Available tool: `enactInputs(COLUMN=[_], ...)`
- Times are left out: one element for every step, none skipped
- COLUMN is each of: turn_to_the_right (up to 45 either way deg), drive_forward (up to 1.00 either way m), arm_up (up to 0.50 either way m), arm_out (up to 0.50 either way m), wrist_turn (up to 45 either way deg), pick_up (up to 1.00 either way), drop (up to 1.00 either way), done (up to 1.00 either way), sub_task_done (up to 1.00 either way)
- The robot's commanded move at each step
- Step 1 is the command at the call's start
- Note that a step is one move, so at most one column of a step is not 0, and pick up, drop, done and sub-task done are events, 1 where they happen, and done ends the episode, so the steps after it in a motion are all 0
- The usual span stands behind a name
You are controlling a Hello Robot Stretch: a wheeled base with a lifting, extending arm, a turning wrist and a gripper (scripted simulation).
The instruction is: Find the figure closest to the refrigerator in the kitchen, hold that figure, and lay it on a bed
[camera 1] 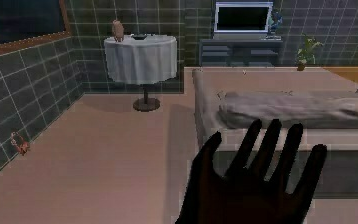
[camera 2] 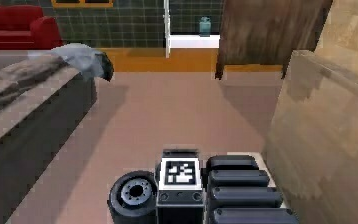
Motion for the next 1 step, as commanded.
enactInputs(turn_to_the_right=[0.0], drive_forward=[0.05], arm_up=[0.00], arm_out=[0.00], wrist_turn=[0.0], pick_up=[0.00], drop=[0.00], done=[0.00], sub_task_done=[0.00])
